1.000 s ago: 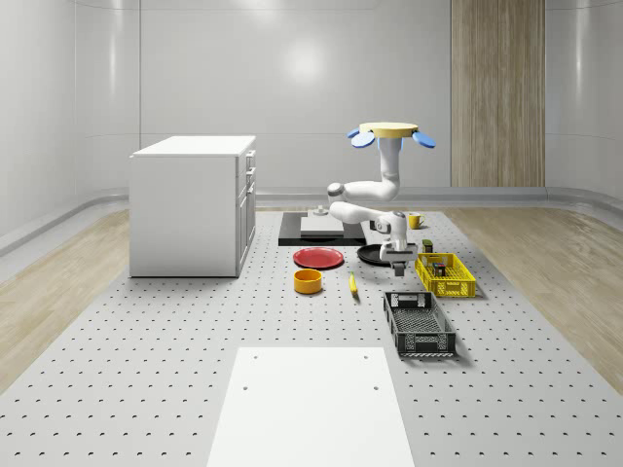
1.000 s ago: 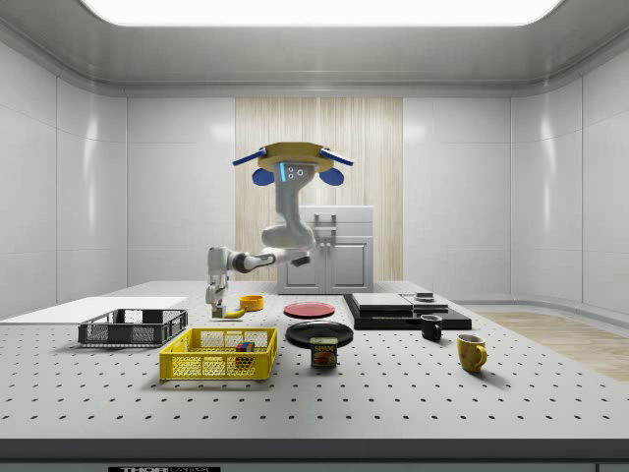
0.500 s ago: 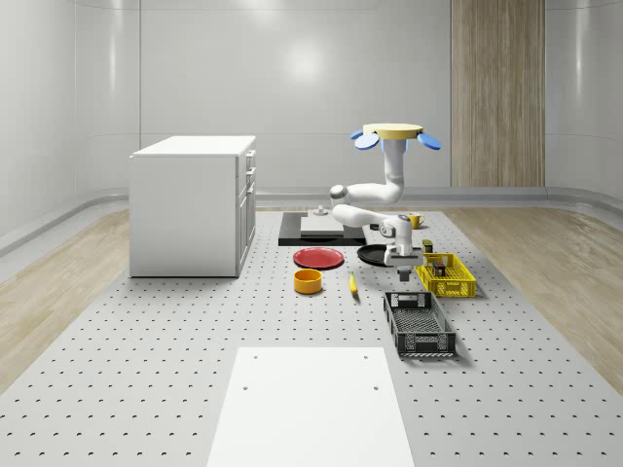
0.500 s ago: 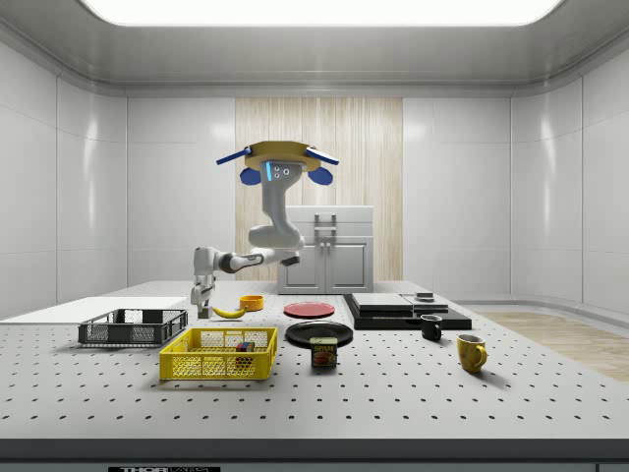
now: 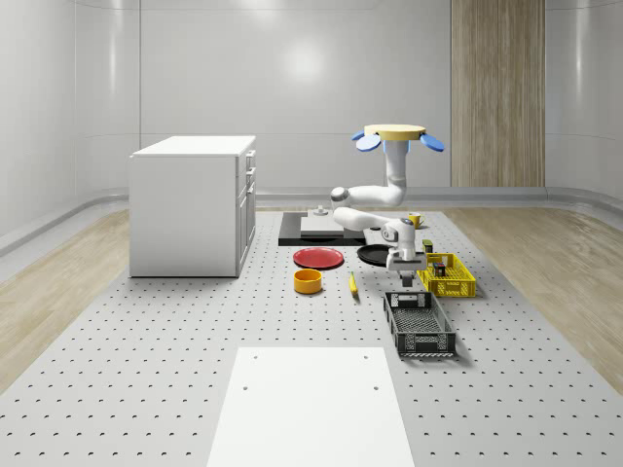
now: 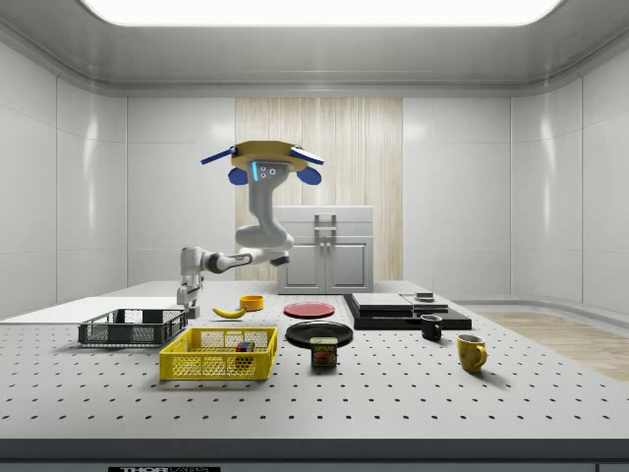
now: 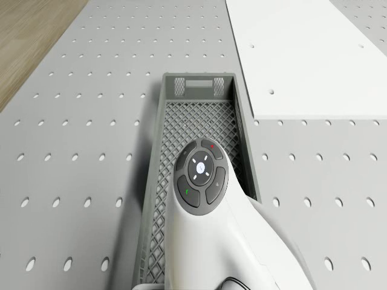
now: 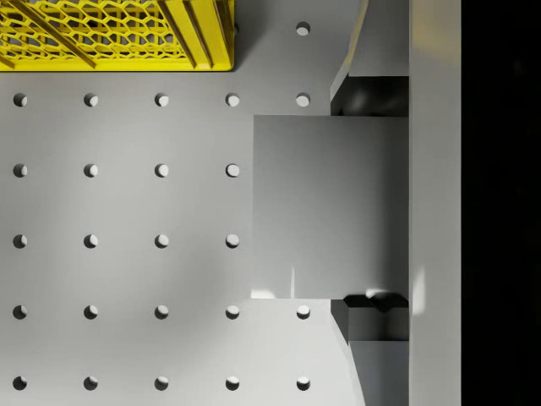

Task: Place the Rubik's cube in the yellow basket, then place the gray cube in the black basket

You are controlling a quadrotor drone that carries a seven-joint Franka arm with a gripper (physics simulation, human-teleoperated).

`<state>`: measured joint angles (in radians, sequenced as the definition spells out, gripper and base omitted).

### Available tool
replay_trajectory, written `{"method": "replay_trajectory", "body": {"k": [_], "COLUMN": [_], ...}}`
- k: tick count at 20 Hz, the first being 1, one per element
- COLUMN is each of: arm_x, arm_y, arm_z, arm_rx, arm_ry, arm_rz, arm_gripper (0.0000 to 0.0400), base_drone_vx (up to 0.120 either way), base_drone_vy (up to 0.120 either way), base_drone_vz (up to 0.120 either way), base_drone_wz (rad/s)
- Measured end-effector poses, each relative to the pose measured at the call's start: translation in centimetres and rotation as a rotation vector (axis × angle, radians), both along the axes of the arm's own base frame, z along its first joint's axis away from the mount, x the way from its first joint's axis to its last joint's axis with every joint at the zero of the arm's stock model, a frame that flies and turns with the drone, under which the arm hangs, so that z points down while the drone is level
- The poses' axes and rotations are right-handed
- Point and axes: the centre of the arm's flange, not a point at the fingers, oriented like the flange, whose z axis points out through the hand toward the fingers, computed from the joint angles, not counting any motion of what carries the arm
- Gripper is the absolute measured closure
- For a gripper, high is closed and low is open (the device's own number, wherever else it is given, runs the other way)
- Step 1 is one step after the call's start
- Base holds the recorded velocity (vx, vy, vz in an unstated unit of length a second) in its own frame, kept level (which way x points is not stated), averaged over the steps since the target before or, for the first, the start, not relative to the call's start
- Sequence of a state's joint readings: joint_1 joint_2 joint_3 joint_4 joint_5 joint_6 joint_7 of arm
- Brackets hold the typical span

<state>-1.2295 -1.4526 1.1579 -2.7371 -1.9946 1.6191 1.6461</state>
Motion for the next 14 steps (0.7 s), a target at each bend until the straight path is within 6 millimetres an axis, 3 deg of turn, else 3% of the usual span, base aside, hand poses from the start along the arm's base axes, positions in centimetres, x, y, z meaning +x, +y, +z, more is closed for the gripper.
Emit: {"method": "replay_trajectory", "body": {"k": [8,12,14], "arm_x": [0.00,0.00,0.00], "arm_y": [0.00,0.00,0.00], "arm_z": [0.00,0.00,0.00], "arm_rx": [0.000,0.000,0.000], "arm_ry": [0.000,0.000,0.000], "arm_rz": [0.000,-0.002,-0.001], "arm_gripper": [0.0149,0.0149,0.0149], "base_drone_vx": [0.120,0.120,0.120], "base_drone_vy": [0.000,0.000,0.000], "base_drone_vz": [0.000,0.110,0.000], "base_drone_wz": [0.000,0.000,0.000]}}
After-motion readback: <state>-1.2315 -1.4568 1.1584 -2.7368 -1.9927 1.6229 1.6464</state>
